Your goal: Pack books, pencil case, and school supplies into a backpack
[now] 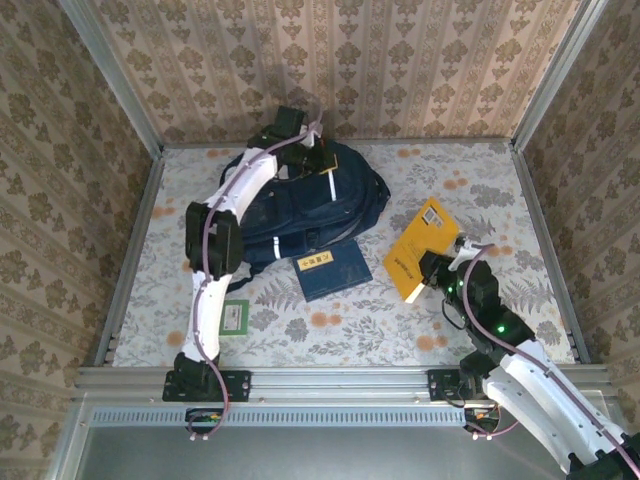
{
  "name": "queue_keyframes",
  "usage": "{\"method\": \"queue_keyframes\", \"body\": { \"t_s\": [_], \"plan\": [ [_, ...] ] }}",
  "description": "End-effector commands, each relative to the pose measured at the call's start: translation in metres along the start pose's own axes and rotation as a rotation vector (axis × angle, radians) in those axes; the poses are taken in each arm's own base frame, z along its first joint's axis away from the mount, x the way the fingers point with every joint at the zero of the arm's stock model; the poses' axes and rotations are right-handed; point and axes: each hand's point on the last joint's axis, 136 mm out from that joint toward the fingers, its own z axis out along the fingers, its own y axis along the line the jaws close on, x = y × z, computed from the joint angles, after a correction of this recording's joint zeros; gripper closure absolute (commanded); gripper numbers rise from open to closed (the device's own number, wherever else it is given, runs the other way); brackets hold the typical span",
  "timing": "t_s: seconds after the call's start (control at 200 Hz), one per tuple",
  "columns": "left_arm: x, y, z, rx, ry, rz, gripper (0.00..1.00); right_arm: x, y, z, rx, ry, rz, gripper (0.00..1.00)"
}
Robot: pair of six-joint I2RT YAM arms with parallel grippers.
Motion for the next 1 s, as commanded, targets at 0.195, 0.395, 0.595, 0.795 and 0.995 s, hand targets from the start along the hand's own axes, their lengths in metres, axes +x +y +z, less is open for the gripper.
{"method": "queue_keyframes", "body": {
  "t_s": [0.195, 0.395, 0.595, 0.795, 0.995],
  "plan": [
    [0.016, -0.127, -0.142, 0.231, -0.046, 0.331, 1.00, -0.082, 0.049, -0.024, -0.167, -0.272, 0.067, 1.00],
    [0.027, -0.146, -0.176, 0.312, -0.050, 0.376, 1.00, -0.101, 0.066, -0.019, -0.236, -0.322, 0.163, 1.00],
    [0.024, -0.160, -0.191, 0.489, -0.057, 0.351, 1.00, -0.111, 0.076, -0.007, -0.297, -0.356, 0.294, 1.00],
    [0.022, -0.167, -0.187, 0.554, -0.026, 0.352, 1.00, -0.108, 0.079, 0.022, -0.316, -0.331, 0.453, 1.00],
    [0.018, -0.172, -0.188, 0.579, -0.027, 0.350, 1.00, -0.110, 0.092, 0.053, -0.356, -0.322, 0.521, 1.00]
  ]
}}
